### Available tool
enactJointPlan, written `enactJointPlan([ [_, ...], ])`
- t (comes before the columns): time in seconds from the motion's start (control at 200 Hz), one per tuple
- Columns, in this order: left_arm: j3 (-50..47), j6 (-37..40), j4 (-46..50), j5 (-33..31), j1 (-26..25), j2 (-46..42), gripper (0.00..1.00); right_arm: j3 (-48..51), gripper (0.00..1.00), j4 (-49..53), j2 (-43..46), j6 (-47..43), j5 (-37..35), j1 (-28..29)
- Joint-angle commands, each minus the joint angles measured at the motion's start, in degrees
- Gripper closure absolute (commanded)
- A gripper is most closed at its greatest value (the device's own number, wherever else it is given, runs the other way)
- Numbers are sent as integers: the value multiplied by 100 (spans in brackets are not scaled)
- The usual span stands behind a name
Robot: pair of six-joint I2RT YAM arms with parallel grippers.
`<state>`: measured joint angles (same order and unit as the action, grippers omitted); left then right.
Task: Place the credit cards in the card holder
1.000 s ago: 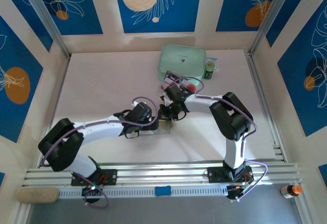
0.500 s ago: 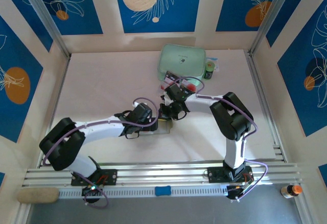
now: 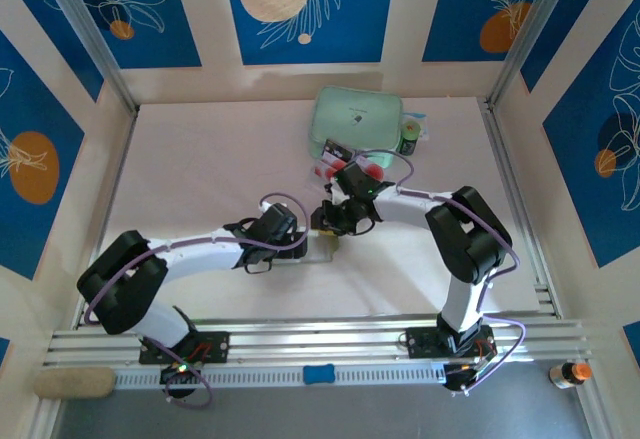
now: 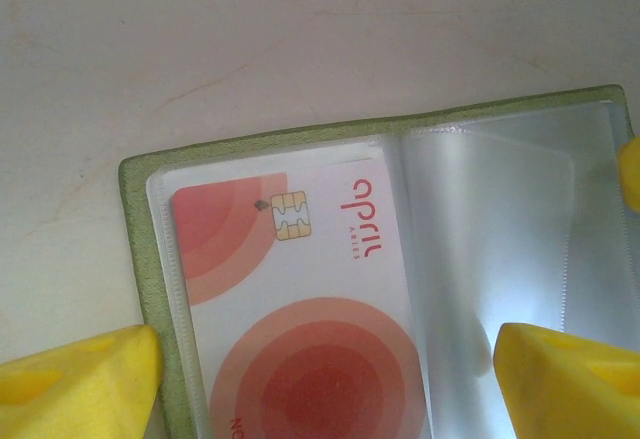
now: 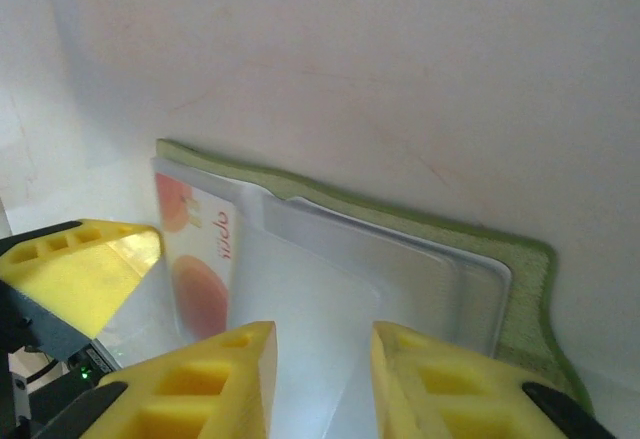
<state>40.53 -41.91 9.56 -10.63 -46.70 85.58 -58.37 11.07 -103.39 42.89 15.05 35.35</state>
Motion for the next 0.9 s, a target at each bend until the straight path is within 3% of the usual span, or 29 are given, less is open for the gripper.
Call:
enactJointPlan([
  [0.0, -63, 51, -1, -88, -59, 46, 14, 71, 67, -81, -9, 114, 86, 33],
  [0.59, -176, 25, -28, -123, -59, -81, 15, 2, 63, -307, -348, 289, 319, 112],
  [0.895, -136, 16, -3, -141, -59, -221, 10, -89, 63, -313, -379, 308, 498, 113],
])
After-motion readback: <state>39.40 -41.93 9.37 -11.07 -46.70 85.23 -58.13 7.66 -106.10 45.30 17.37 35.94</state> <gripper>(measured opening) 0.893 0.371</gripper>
